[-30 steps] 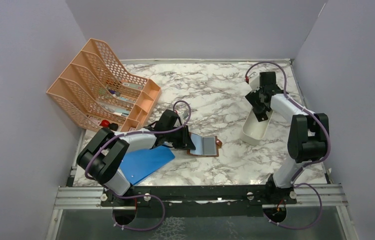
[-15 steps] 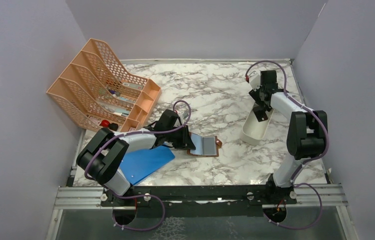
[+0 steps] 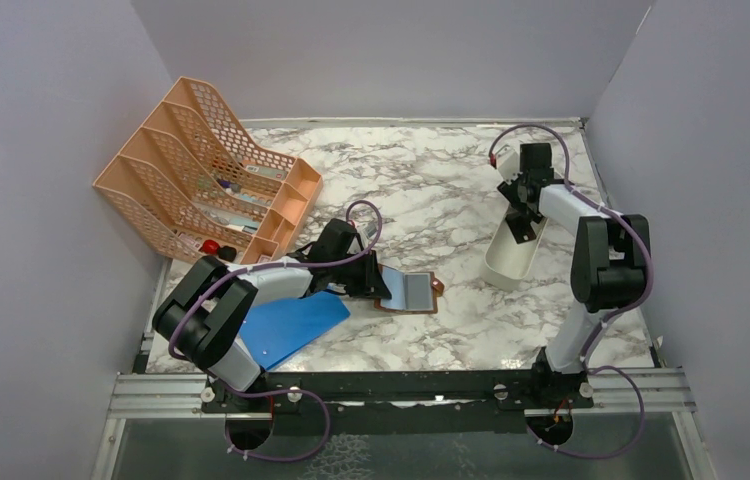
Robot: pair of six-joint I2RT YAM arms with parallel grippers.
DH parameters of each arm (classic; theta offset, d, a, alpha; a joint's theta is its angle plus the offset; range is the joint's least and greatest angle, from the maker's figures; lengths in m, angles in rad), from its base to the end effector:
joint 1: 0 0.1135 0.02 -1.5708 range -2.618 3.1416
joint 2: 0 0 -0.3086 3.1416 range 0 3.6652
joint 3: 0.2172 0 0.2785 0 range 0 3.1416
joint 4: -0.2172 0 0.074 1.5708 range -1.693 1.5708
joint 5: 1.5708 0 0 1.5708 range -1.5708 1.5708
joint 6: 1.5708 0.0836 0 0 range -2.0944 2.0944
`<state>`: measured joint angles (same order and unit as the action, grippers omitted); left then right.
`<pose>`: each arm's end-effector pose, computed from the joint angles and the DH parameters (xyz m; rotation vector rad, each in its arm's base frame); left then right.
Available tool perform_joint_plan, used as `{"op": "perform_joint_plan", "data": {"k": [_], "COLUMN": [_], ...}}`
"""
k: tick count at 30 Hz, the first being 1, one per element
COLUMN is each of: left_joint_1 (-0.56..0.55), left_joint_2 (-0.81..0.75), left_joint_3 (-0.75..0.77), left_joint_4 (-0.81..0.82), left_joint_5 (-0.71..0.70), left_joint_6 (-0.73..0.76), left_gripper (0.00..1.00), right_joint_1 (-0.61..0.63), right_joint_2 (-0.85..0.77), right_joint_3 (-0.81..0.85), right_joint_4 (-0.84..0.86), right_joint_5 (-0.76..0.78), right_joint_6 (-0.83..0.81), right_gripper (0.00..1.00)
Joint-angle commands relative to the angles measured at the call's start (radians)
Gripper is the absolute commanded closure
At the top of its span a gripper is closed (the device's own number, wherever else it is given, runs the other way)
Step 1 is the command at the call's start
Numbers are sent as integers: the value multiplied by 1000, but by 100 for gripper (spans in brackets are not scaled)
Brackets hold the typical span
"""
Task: Put the credit cards into the card holder
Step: Pick up the credit card from the storage box.
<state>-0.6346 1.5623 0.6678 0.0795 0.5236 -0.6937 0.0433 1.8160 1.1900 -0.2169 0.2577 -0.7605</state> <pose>0.2448 -0.2322 0.1410 0.2000 2.6120 -1.1871 0.4540 -0.0017 0.1866 -0.8555 2.3250 -0.6310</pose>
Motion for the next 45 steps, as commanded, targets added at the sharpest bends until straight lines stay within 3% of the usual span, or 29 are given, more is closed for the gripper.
{"op": "perform_joint_plan", "data": {"k": [1,21,45], "left_joint_1": [4,4,4], "left_joint_2": [-20,-12,-1], "left_joint_3": [20,16,20], "left_joint_4": [10,17,29], "left_joint_5": [15,15,18], "left_joint_6": [11,10,3], "left_gripper": [80,80,80], "right_joint_1": [-12,-19,-19], "right_joint_2": [33,-6,-48], "right_joint_3": [14,24,38], "right_joint_4": [46,68,69], "right_joint_5": [5,47,66], "right_joint_6": [-19,-23,-21], "right_gripper": [44,67,78]}}
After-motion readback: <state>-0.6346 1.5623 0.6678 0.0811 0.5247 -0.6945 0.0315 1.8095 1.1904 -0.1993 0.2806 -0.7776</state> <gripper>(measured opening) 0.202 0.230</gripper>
